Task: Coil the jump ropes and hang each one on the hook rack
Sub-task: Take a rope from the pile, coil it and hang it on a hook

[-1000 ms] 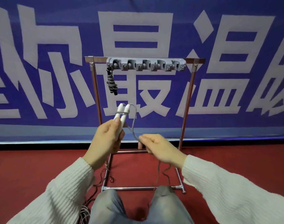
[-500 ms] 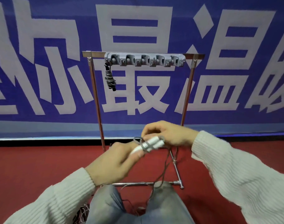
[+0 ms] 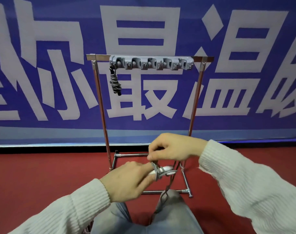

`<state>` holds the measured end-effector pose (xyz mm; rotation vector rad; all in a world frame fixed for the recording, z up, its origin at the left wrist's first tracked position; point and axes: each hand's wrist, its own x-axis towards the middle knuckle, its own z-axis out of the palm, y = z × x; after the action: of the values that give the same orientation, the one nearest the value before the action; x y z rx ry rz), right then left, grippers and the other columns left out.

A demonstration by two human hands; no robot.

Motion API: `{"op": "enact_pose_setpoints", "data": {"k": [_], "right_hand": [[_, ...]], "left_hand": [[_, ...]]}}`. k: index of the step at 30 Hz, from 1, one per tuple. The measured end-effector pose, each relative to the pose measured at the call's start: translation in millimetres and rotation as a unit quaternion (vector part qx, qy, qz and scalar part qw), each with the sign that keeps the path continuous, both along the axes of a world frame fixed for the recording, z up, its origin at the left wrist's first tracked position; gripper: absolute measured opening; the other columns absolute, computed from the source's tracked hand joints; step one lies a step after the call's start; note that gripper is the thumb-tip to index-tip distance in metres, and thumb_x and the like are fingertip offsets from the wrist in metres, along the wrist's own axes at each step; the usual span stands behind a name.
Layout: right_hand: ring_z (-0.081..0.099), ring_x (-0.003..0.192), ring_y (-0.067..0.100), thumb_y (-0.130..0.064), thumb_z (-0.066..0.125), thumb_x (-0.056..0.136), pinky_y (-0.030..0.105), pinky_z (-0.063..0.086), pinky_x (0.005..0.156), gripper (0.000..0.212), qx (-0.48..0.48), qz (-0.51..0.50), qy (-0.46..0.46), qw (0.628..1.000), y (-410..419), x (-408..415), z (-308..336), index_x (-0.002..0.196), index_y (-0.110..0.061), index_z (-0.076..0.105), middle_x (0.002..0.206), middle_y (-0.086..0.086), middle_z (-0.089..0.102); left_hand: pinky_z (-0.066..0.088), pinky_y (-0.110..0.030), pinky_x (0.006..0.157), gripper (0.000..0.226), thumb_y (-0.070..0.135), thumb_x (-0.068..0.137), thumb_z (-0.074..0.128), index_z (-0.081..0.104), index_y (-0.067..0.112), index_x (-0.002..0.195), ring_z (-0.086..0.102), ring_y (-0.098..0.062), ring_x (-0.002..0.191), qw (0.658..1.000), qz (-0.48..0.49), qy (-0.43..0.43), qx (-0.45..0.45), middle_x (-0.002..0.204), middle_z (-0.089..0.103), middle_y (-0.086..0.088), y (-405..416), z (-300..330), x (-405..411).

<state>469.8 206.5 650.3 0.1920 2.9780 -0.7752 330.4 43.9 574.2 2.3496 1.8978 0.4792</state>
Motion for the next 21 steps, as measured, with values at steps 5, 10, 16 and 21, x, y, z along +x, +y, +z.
{"op": "enact_pose_setpoints", "data": {"k": [5,10,16,21], "right_hand": [[0.04,0.052,0.012,-0.02,0.054,0.105,0.028,0.029,0.048,0.027,-0.388,-0.046,0.027,0.92,-1,3,-35,0.08,-0.02,0.065,0.067,0.003,0.053],[0.02,0.044,0.007,-0.041,0.046,0.107,0.021,0.016,0.039,0.029,-0.462,-0.158,0.057,0.871,-26,6,-68,0.097,-0.023,0.066,0.061,-0.005,0.034],[0.06,0.074,0.025,-0.034,0.051,0.101,0.036,0.042,0.066,0.019,0.166,-0.092,0.036,0.981,-29,11,-38,0.09,-0.022,0.062,0.074,-0.001,0.063],[0.058,0.067,0.004,-0.014,0.076,0.083,0.03,0.049,0.069,0.012,-0.002,-0.019,-0.021,1.0,-9,-1,6,0.091,-0.022,0.073,0.074,-0.01,0.067]], "left_hand": [[0.031,-0.027,0.055,0.028,0.038,0.104,0.042,0.057,0.02,0.089,0.041,-0.009,0.055,0.983,-0.022,-0.16,0.083,0.064,0.047,0.007,-19,23,6],[0.031,-0.024,0.049,0.025,0.039,0.105,0.049,0.055,0.016,0.097,0.036,-0.007,0.048,0.893,0.17,-0.397,0.128,0.054,0.049,0.01,-9,24,-7],[0.036,-0.037,0.06,0.02,0.039,0.105,0.045,0.045,0.023,0.093,0.062,-0.028,0.072,0.969,0.215,-0.076,0.098,0.076,0.06,0.002,8,-7,-28],[0.037,-0.036,0.062,0.028,0.042,0.103,0.041,0.054,0.02,0.091,0.057,-0.027,0.07,0.998,0.053,0.027,0.034,0.077,0.058,0.001,2,0,8]]}}
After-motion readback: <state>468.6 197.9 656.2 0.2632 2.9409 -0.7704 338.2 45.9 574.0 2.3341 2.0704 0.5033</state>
